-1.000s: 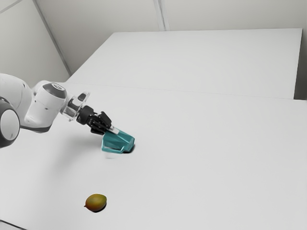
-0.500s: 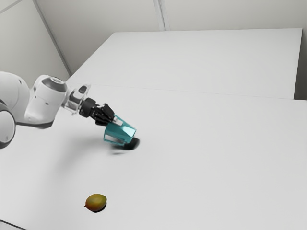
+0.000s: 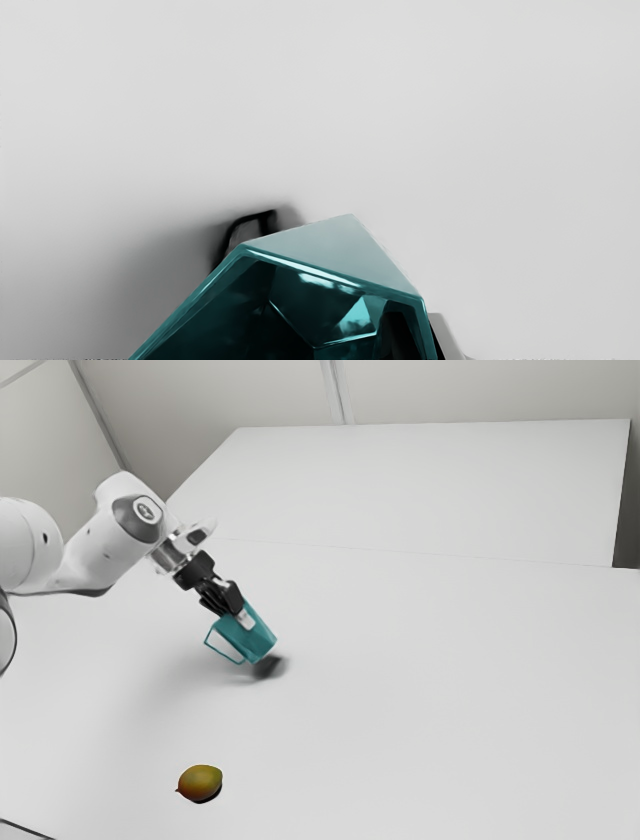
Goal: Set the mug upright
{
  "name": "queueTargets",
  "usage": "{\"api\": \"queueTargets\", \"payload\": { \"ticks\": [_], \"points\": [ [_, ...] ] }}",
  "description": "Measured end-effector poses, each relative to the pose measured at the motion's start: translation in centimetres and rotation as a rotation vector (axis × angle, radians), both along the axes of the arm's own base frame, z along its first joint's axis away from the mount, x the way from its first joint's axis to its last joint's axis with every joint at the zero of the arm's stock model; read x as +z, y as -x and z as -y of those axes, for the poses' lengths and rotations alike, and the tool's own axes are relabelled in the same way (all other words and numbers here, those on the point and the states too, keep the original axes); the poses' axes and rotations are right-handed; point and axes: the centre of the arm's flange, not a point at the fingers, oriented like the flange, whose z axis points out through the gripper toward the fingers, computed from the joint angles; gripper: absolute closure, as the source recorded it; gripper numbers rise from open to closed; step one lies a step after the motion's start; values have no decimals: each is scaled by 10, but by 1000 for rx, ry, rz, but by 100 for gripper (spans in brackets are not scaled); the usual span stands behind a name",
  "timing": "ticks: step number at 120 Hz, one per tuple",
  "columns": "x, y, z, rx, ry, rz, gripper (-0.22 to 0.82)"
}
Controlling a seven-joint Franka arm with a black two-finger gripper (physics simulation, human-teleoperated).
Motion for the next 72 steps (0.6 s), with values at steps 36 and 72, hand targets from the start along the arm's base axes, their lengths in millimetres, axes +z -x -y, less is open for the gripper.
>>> {"api": "queueTargets", "payload": {
  "ticks": [36, 72],
  "points": [
    [6, 11, 24, -118, -202, 19, 78],
    [-1, 35, 40, -144, -378, 8, 78]
  ]
}}
